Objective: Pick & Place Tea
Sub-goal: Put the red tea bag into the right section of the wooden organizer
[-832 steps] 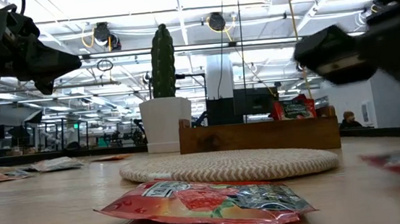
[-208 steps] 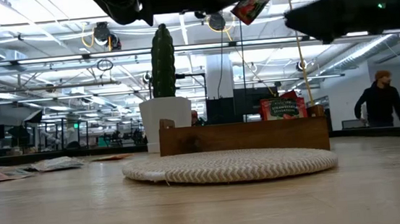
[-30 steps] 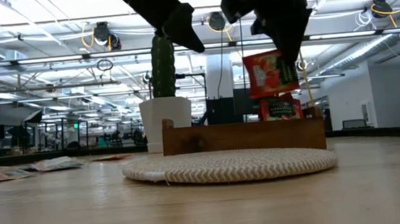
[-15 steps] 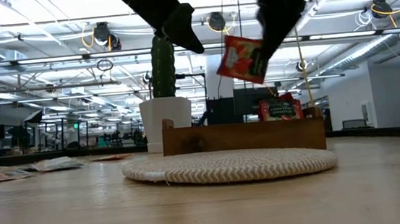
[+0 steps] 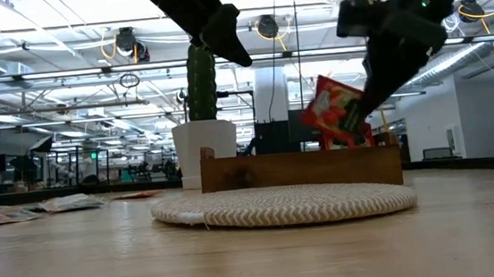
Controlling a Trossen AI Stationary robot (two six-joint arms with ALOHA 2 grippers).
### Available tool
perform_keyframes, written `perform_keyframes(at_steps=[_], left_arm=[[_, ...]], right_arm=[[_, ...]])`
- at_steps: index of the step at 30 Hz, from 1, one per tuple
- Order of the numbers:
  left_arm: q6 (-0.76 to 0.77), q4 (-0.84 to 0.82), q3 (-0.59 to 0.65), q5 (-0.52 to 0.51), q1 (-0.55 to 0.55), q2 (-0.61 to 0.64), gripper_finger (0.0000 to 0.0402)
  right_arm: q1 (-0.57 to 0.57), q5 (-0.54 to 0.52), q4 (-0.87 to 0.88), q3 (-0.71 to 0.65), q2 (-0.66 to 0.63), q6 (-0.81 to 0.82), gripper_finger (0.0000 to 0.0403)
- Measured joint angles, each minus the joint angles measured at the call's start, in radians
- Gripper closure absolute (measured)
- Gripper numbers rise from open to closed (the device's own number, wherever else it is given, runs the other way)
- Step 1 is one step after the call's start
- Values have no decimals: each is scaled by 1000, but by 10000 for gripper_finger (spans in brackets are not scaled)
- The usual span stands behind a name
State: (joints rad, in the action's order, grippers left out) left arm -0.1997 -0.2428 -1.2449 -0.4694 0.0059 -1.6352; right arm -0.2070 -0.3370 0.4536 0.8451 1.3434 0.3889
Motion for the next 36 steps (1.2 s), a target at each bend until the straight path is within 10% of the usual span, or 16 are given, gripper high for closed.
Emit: perform_keyframes(at_steps=[19, 36], left_arm=[[2, 7, 0, 0, 0, 0, 339], [2, 8, 0, 0, 0, 0, 339]], right_arm=[[38, 48, -195, -146, 0, -42, 398], [37, -33, -194, -146, -102, -103, 254]])
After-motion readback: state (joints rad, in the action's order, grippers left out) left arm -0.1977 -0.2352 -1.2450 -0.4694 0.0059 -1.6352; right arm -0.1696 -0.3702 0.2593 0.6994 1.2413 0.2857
